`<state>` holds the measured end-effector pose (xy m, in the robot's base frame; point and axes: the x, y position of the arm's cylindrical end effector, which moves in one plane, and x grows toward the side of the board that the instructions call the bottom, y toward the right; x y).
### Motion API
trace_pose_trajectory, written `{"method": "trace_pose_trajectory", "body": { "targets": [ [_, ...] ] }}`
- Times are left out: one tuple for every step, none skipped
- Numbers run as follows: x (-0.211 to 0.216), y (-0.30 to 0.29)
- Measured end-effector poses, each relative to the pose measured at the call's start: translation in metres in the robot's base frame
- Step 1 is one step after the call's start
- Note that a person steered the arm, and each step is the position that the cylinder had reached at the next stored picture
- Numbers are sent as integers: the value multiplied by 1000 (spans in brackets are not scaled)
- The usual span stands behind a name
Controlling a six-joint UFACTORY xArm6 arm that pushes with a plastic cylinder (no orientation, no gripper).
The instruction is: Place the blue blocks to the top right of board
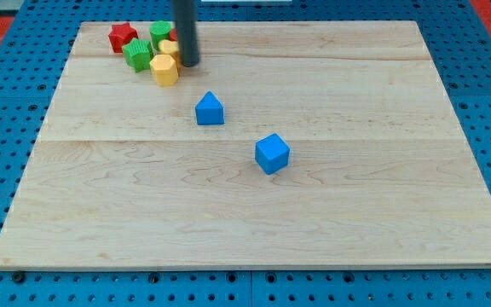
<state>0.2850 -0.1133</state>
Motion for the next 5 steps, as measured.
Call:
{"method": "trace_pose_trajectory", "body": {
  "targets": [
    [73,-3],
    [129,19],
    [138,76],
    [88,94],
    [149,92]
  ]
}}
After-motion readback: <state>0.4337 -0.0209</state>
